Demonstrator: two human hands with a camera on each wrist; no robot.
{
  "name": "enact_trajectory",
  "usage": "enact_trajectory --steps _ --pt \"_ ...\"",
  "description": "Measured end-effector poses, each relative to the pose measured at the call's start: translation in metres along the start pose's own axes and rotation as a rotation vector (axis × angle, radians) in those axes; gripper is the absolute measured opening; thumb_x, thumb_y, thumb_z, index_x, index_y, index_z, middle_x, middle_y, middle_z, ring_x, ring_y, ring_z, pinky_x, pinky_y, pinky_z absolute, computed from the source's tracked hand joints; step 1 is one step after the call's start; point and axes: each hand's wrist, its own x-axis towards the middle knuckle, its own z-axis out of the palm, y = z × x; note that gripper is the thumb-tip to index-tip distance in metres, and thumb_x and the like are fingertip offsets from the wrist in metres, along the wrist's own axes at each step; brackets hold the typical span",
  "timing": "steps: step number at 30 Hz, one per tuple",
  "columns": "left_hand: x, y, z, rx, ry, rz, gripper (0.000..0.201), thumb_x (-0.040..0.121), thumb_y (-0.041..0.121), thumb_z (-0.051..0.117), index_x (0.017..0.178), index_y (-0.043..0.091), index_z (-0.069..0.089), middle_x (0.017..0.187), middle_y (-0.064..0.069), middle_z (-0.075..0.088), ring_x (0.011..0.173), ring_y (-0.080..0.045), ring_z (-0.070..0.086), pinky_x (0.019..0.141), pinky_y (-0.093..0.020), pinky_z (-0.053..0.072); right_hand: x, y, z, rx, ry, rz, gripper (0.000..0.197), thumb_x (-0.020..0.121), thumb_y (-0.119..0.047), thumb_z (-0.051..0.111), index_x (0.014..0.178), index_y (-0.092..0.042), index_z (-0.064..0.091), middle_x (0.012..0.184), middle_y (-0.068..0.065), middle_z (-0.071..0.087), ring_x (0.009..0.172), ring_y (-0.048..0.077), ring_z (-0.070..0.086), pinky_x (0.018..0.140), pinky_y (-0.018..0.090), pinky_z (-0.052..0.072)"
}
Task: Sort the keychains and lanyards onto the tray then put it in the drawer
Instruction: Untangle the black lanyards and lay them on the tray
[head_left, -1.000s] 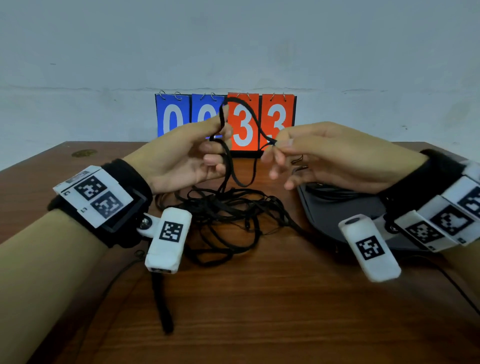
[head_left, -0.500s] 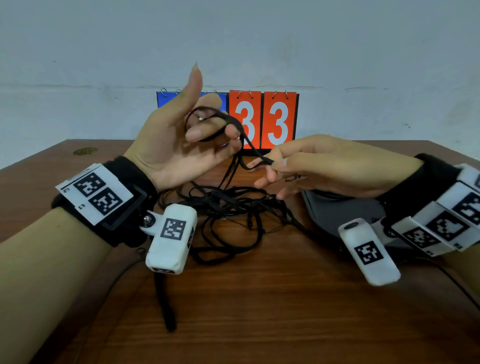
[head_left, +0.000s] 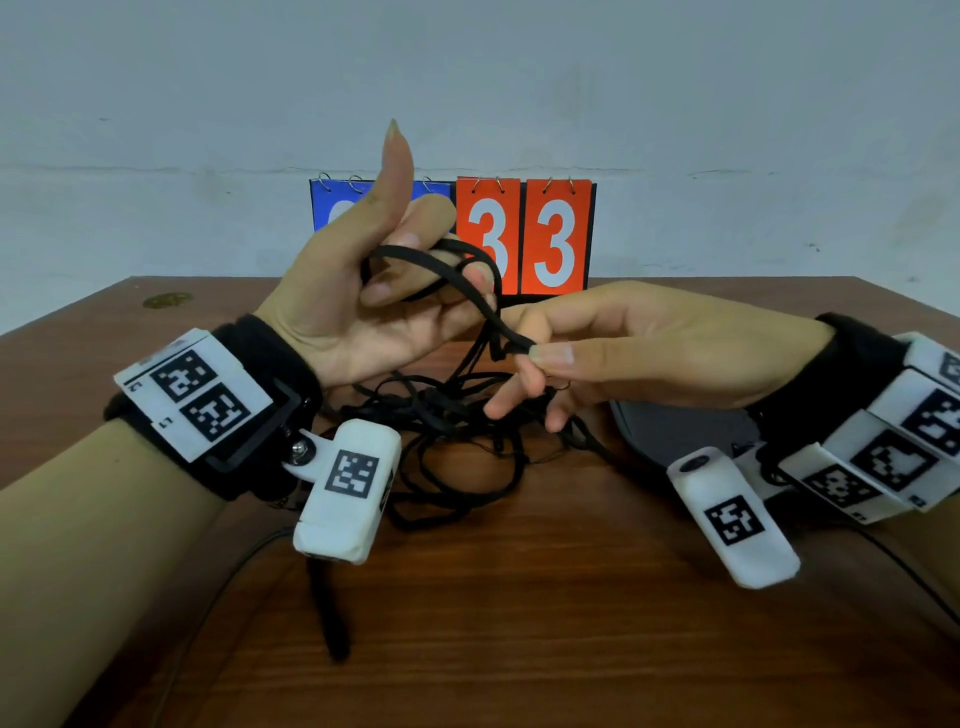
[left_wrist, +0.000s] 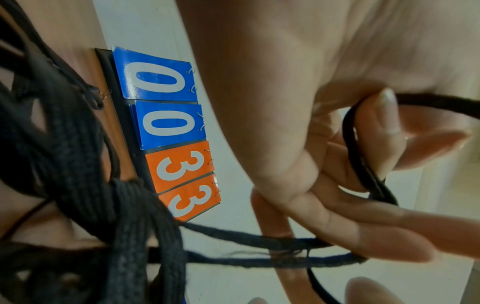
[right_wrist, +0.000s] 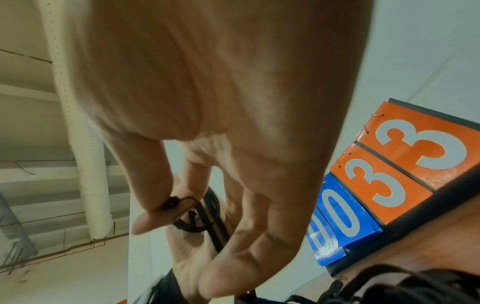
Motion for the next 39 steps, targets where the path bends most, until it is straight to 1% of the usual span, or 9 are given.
enact_trajectory --steps 3,6,10,13,18,28,35,37,39 --pt "0.0 0.0 0.003 0.013 0.009 -0.006 0.066 0.091 0.068 0.028 0.05 0.021 0.048 0.039 0.004 0.018 0.053 -0.012 0.043 0.069 -0.023 0.052 0.0 -0.002 0.0 -0.004 -0.024 -0.003 0.02 0.101 -0.015 0.045 0.091 -0.005 0.059 0.113 0.023 0.059 0.119 0.035 0.064 0.086 0.039 0.052" --pt "-0.001 -0.002 0.007 0.022 0.053 -0.014 0.071 0.096 0.068 0.022 0.05 0.02 0.047 0.04 0.004 0.014 0.046 -0.008 0.05 0.063 -0.021 0.054 -0.001 0.0 -0.003 -0.013 -0.068 0.005 0.02 0.102 -0.014 0.044 0.093 -0.003 0.058 0.121 0.016 0.065 0.109 0.032 0.066 0.086 0.041 0.05" --pt "0.002 -0.003 0.001 0.087 0.225 -0.002 0.063 0.1 0.066 0.032 0.057 0.02 0.038 0.044 0.006 0.011 0.037 -0.009 0.04 0.053 -0.024 0.047 -0.002 -0.002 -0.006 -0.016 -0.01 0.008 0.02 0.1 -0.015 0.046 0.091 -0.008 0.062 0.099 0.006 0.067 0.087 0.022 0.062 0.075 0.031 0.048" --pt "0.007 -0.002 -0.013 0.071 0.279 -0.026 0.055 0.101 0.063 0.042 0.067 0.023 0.027 0.04 0.01 0.019 0.031 -0.005 0.029 0.046 -0.02 0.034 0.001 0.0 -0.011 -0.034 0.156 0.005 0.02 0.098 -0.019 0.049 0.087 -0.014 0.065 0.087 0.002 0.065 0.075 0.017 0.052 0.067 0.026 0.04" --pt "0.009 -0.002 -0.03 -0.034 0.366 0.039 0.049 0.101 0.05 0.053 0.062 0.023 0.045 0.042 0.011 0.023 0.033 -0.006 0.026 0.045 -0.018 0.022 0.005 0.005 -0.02 -0.053 0.388 -0.016 0.024 0.105 -0.021 0.046 0.089 -0.018 0.063 0.085 0.006 0.062 0.076 0.016 0.046 0.067 0.029 0.035" --pt "0.013 0.001 -0.044 -0.091 0.615 0.167 0.025 0.095 0.032 0.064 0.074 0.02 0.057 0.054 0.008 0.016 0.046 -0.008 0.025 0.048 -0.02 0.023 0.006 0.008 -0.021 -0.062 0.46 0.07 0.025 0.105 -0.021 0.048 0.089 -0.016 0.067 0.083 0.001 0.063 0.073 0.009 0.053 0.07 0.026 0.042" --pt "0.015 -0.014 -0.042 0.426 0.296 -0.132 0.023 0.091 0.037 0.074 0.085 0.023 0.057 0.061 0.01 0.028 0.049 -0.006 0.025 0.045 -0.018 0.032 0.008 0.006 -0.022 0.11 0.51 0.011 0.02 0.102 -0.02 0.052 0.097 -0.014 0.071 0.087 -0.001 0.064 0.072 0.008 0.058 0.067 0.018 0.053" --pt "0.014 -0.017 -0.042 0.526 0.203 -0.191 0.021 0.087 0.034 0.076 0.093 0.017 0.066 0.062 0.008 0.032 0.048 -0.007 0.024 0.044 -0.017 0.032 0.008 0.004 -0.023 0.126 0.558 -0.026 0.02 0.102 -0.02 0.052 0.102 -0.015 0.071 0.09 -0.001 0.067 0.067 0.007 0.061 0.066 0.019 0.054" --pt "0.013 -0.017 -0.043 0.6 0.159 -0.244 0.033 0.087 0.03 0.074 0.107 0.004 0.067 0.059 0.007 0.032 0.046 -0.007 0.023 0.043 -0.018 0.03 0.008 0.003 -0.025 0.102 0.628 -0.043 0.02 0.103 -0.021 0.053 0.109 -0.014 0.071 0.093 -0.001 0.069 0.061 0.007 0.061 0.058 0.018 0.052"
